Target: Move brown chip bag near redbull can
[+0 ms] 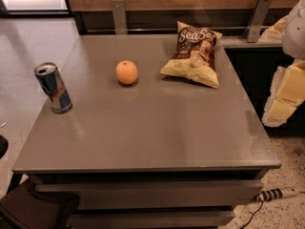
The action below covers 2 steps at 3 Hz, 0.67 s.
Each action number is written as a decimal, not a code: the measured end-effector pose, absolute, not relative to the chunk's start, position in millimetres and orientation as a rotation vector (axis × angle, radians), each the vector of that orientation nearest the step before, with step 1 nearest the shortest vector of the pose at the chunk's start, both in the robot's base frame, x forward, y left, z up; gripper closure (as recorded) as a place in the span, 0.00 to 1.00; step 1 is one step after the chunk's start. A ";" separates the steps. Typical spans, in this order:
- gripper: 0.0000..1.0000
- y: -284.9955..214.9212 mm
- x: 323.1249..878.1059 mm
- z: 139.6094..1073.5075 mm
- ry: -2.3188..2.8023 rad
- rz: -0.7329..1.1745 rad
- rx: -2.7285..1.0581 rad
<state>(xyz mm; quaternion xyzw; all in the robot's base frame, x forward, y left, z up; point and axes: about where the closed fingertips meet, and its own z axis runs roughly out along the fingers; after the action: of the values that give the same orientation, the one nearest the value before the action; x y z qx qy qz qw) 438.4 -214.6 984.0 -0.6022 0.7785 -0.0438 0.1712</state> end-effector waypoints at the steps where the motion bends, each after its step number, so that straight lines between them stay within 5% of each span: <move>1: 0.00 -214.5 438.4 984.0 2.210 -0.124 -1.710; 2: 0.00 -210.9 467.5 990.3 2.216 -0.109 -1.642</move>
Offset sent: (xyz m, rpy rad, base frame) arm 0.0857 0.0083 0.0148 0.1078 -0.0430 -0.1104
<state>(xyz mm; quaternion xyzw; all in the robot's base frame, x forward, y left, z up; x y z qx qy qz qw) 467.5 -210.9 990.3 -0.5840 0.7884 -0.0389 0.1895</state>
